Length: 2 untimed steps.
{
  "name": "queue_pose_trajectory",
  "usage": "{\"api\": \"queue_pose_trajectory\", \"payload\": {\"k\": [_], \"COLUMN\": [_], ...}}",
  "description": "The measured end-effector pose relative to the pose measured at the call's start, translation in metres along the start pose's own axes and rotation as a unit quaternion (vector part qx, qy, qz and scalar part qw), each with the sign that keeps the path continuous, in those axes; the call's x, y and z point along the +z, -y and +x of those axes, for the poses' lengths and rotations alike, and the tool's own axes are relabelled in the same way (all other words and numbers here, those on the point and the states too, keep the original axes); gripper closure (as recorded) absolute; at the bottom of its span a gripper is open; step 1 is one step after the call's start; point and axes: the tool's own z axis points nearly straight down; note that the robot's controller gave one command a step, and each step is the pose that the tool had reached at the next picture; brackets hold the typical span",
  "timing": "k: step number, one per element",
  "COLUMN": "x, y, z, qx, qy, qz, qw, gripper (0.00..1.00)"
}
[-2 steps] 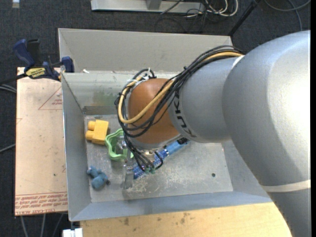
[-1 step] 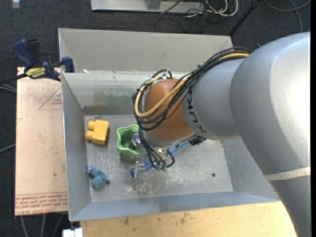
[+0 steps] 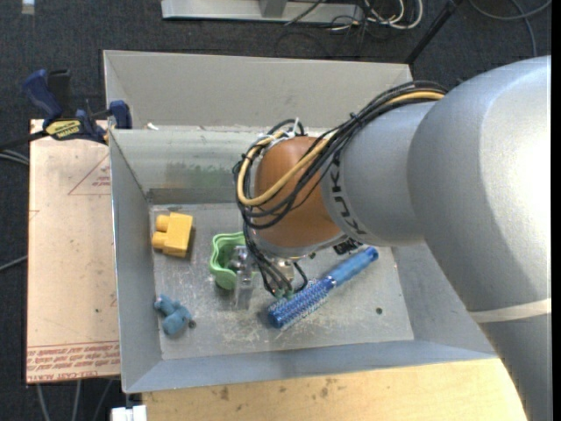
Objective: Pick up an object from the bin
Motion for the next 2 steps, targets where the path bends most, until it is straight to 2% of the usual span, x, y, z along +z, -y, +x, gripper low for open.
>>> {"api": "queue_pose_trajectory", "payload": {"k": [1, 2], "x": [-0.119, -0.202], "y": [-0.019, -0.008], "z": [-0.007, 0.009], "qx": [-0.011, -0.009], "qy": [-0.0001, -0.0009], "qz": [0.001, 0.001], "qw": [0.9999, 1.0], "gripper": [1.0, 1.0]}}
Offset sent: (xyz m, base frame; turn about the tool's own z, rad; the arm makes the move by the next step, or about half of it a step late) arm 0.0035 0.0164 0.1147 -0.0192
